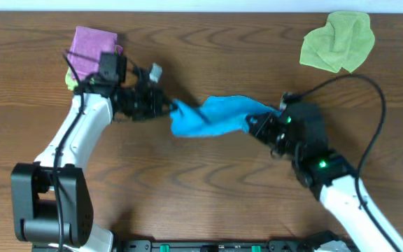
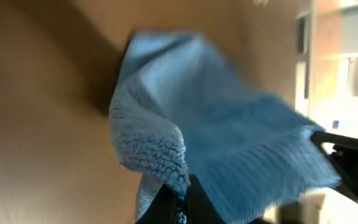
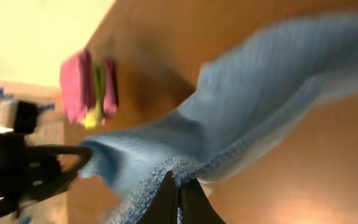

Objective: Fold the cloth
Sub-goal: 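Grasp the right corner with the right gripper and stretch cloth apart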

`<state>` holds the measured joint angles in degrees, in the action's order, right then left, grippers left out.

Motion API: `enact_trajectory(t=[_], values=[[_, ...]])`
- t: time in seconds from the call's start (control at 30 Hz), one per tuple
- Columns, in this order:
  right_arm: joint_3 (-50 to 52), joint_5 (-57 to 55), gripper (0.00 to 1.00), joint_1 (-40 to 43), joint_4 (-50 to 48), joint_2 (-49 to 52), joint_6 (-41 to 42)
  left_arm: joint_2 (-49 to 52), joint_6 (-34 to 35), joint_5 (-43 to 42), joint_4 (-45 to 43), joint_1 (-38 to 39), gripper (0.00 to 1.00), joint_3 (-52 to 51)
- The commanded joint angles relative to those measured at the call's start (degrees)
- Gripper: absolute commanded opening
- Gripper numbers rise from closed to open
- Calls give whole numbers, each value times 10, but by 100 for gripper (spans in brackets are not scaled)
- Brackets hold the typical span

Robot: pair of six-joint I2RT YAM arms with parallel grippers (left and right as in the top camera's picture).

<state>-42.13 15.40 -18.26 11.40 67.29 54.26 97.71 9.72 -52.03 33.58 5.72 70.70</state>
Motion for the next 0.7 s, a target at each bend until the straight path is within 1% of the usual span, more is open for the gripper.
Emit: enact_trajectory(t=[0.0,0.1,0.27,0.37,0.47,0.53,0.6,0.67], values=[[-60,-18,1,25,1,61,-69,-13,54,23,-38,0,6,44],[-145,-18,1,40,4,129,-113,-11,95,46,-100,-1,6,61],[-282,-17,1,58,17,229,-164,-1,147,51,-202,-2,6,85],[-340,-17,1,67,22,257,-178,9,150,57,-206,-3,6,120],[-375,-17,1,77,61,262,-202,12,136,57,-187,-6,6,149],[-385,-17,2,79,106,260,-221,12,110,56,-148,-6,6,155],[-388,-16,1,79,154,260,-238,12,70,55,-86,-6,6,155],[-388,-17,1,78,203,260,-253,12,11,57,-9,-4,6,155]])
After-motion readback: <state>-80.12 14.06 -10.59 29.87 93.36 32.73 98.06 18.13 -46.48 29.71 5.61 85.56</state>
